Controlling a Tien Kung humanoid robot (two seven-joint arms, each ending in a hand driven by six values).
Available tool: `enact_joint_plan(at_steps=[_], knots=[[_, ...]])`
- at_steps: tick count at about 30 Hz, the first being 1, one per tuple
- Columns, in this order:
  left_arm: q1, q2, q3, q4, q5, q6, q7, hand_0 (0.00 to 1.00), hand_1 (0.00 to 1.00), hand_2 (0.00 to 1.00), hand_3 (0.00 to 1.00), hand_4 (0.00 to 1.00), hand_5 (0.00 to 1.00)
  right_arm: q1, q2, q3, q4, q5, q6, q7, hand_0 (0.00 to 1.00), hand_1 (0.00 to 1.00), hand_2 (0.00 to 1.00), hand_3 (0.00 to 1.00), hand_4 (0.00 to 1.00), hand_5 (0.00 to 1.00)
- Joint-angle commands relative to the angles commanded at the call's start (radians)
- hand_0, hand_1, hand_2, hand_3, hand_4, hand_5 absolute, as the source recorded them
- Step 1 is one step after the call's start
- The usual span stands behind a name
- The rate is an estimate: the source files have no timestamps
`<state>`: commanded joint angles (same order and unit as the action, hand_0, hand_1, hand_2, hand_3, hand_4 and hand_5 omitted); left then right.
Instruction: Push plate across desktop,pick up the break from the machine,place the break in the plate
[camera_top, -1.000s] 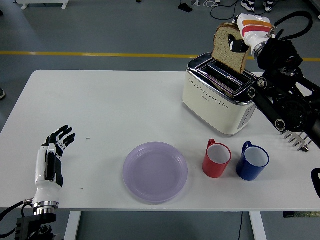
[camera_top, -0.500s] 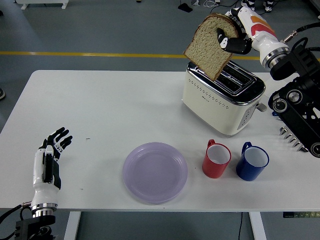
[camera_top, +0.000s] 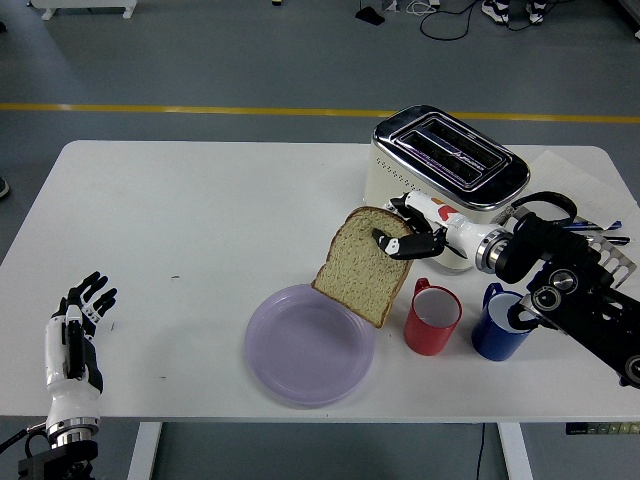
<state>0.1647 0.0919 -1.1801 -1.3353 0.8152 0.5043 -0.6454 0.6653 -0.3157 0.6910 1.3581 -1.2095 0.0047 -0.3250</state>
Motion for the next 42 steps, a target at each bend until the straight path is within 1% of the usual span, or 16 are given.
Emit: enact_joint_plan(at_steps=[5,7,11,12,13,18,19,21,24,25,30,31,36,37,40,42], knots=[[0.004,-0.02,-0.006,0.01,-0.016,0.023,0.0,0.721,0.722,0.784,0.764,0.447,0.973,-0.019,0.035,-0.057,-0.004,0.028,-0.007,0.007,0.127,0.143,0.274,0.353,0.278,0.002],[0.004,-0.019,-0.001,0.012,-0.017,0.026,0.0,0.714,0.723,0.788,0.773,0.446,0.99,-0.025,0.054,-0.08,-0.012,0.037,-0.007,0.02,0.135,0.145,0.279,0.359,0.29,0.002],[0.001,-0.017,0.009,0.013,-0.018,0.029,0.0,0.714,0.723,0.788,0.773,0.446,0.99,-0.022,0.093,-0.116,-0.035,0.044,-0.019,0.046,0.135,0.145,0.279,0.359,0.29,0.002],[0.0,-0.018,0.01,0.014,-0.019,0.031,0.0,0.714,0.723,0.788,0.773,0.446,0.99,-0.016,0.103,-0.13,-0.045,0.041,-0.028,0.056,0.135,0.145,0.279,0.359,0.29,0.002],[-0.001,-0.02,0.012,0.014,-0.021,0.032,0.0,0.694,0.709,0.782,0.771,0.45,0.998,-0.01,0.114,-0.151,-0.056,0.039,-0.039,0.067,0.19,0.202,0.335,0.403,0.31,0.002],[-0.008,-0.03,0.017,0.016,-0.024,0.038,0.0,0.694,0.709,0.782,0.771,0.45,0.998,0.029,0.169,-0.233,-0.132,-0.031,-0.071,0.123,0.19,0.202,0.335,0.403,0.31,0.002],[-0.008,-0.03,0.016,0.016,-0.024,0.039,0.0,0.672,0.695,0.778,0.78,0.454,0.998,0.032,0.175,-0.238,-0.141,-0.041,-0.075,0.129,0.183,0.263,0.376,0.424,0.288,0.002],[-0.009,-0.031,0.015,0.016,-0.024,0.041,0.0,0.672,0.695,0.778,0.78,0.454,0.998,0.04,0.186,-0.247,-0.158,-0.051,-0.085,0.142,0.183,0.263,0.376,0.424,0.288,0.002],[-0.009,-0.032,0.014,0.013,-0.014,0.044,0.0,0.672,0.695,0.778,0.78,0.454,0.998,0.045,0.194,-0.256,-0.176,-0.067,-0.084,0.158,0.183,0.263,0.376,0.424,0.288,0.002],[-0.009,-0.033,0.014,0.011,-0.007,0.045,0.0,0.659,0.681,0.774,0.783,0.455,0.998,0.047,0.197,-0.263,-0.187,-0.082,-0.088,0.164,0.221,0.338,0.43,0.471,0.245,0.054],[-0.009,-0.036,0.014,0.008,-0.003,0.047,0.0,0.659,0.681,0.774,0.783,0.455,0.998,0.051,0.209,-0.283,-0.235,-0.145,-0.105,0.19,0.221,0.338,0.43,0.471,0.245,0.054],[-0.009,-0.037,0.013,0.008,-0.003,0.047,0.0,0.652,0.671,0.771,0.77,0.453,0.998,0.052,0.212,-0.285,-0.244,-0.159,-0.106,0.197,0.317,0.428,0.479,0.495,0.317,0.14],[-0.007,-0.038,0.021,0.0,0.002,0.045,0.0,0.652,0.671,0.771,0.77,0.453,0.998,0.059,0.223,-0.291,-0.306,-0.222,-0.094,0.25,0.317,0.428,0.479,0.495,0.317,0.14],[-0.007,-0.038,0.022,0.0,0.003,0.045,0.0,0.648,0.667,0.767,0.739,0.435,0.998,0.059,0.225,-0.291,-0.315,-0.233,-0.096,0.257,0.413,0.504,0.516,0.565,0.494,0.217],[-0.007,-0.04,0.02,-0.001,0.0,0.047,0.0,0.648,0.667,0.767,0.739,0.435,0.998,0.06,0.229,-0.288,-0.343,-0.278,-0.099,0.275,0.413,0.504,0.516,0.565,0.494,0.217],[-0.007,-0.04,0.02,0.0,-0.002,0.047,0.0,0.648,0.667,0.767,0.739,0.435,0.998,0.063,0.23,-0.286,-0.361,-0.305,-0.083,0.291,0.413,0.504,0.516,0.565,0.494,0.217]])
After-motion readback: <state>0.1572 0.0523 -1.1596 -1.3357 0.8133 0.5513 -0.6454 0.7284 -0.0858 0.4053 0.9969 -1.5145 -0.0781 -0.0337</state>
